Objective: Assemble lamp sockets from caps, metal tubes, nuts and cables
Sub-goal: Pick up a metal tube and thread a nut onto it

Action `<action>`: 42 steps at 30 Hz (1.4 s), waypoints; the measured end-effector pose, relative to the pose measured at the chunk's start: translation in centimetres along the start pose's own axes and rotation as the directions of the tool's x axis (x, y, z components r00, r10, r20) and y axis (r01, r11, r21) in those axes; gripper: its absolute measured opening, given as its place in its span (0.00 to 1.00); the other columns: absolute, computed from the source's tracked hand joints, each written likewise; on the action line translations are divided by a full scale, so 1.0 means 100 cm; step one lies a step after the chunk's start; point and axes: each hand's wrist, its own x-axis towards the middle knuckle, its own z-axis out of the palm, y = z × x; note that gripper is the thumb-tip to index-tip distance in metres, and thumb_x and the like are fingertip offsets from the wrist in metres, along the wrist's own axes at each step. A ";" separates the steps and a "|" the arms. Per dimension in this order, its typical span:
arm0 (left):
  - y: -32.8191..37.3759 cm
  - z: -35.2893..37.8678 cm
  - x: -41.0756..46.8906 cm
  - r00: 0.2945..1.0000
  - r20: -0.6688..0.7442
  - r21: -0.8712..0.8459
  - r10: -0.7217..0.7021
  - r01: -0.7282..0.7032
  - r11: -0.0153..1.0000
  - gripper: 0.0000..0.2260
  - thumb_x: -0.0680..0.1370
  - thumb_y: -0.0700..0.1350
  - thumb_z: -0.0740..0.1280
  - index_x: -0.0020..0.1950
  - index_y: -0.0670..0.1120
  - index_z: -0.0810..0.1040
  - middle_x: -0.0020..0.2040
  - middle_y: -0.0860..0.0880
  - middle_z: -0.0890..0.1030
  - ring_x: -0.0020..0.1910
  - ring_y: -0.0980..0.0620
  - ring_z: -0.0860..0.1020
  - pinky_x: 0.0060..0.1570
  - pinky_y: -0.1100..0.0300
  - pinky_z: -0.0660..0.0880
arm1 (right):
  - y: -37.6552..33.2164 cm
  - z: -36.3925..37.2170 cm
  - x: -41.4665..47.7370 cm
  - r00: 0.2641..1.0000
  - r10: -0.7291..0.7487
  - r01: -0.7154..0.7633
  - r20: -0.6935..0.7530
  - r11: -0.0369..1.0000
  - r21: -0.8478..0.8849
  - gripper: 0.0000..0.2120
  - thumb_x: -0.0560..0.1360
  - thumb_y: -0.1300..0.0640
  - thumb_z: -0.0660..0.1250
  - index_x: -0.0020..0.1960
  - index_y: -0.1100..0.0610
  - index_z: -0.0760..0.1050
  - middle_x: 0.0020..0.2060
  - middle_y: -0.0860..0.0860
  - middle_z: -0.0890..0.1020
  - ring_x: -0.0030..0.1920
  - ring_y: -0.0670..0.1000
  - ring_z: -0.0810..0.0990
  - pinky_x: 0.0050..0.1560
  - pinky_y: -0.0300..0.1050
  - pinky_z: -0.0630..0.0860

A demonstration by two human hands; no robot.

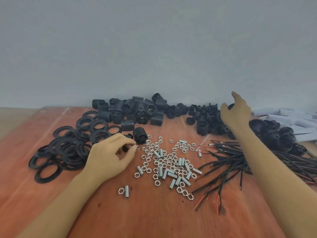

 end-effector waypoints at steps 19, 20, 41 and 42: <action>-0.030 -0.006 0.006 0.948 0.104 0.406 -0.301 0.236 0.883 0.18 0.73 0.39 0.67 0.63 0.48 0.80 0.57 0.46 0.82 0.54 0.41 0.76 0.54 0.46 0.71 | -0.048 0.049 -0.174 0.786 -0.463 0.473 0.410 0.877 0.084 0.17 0.75 0.41 0.68 0.60 0.48 0.80 0.52 0.44 0.79 0.56 0.49 0.72 0.61 0.48 0.66; -0.030 -0.006 0.006 0.948 0.100 0.405 -0.301 0.237 0.883 0.18 0.73 0.39 0.67 0.63 0.47 0.80 0.57 0.46 0.82 0.54 0.41 0.76 0.54 0.46 0.72 | -0.048 0.050 -0.175 0.782 -0.467 0.478 0.412 0.874 0.084 0.17 0.75 0.42 0.68 0.60 0.48 0.80 0.53 0.44 0.79 0.57 0.49 0.73 0.62 0.48 0.66; -0.027 -0.004 0.005 0.984 -0.032 0.344 -0.178 0.178 0.922 0.17 0.73 0.33 0.67 0.59 0.45 0.81 0.54 0.46 0.81 0.47 0.40 0.80 0.45 0.48 0.76 | -0.053 0.058 -0.177 0.822 -0.422 0.438 0.383 0.898 0.049 0.11 0.75 0.42 0.68 0.53 0.45 0.83 0.52 0.43 0.80 0.57 0.49 0.74 0.61 0.49 0.66; -0.025 -0.006 0.006 0.984 -0.110 0.312 -0.141 0.169 0.935 0.16 0.74 0.33 0.66 0.59 0.44 0.81 0.54 0.46 0.80 0.48 0.42 0.79 0.46 0.48 0.77 | -0.054 0.059 -0.176 0.825 -0.411 0.426 0.388 0.903 0.051 0.11 0.75 0.42 0.68 0.53 0.45 0.84 0.52 0.43 0.80 0.58 0.49 0.74 0.61 0.48 0.66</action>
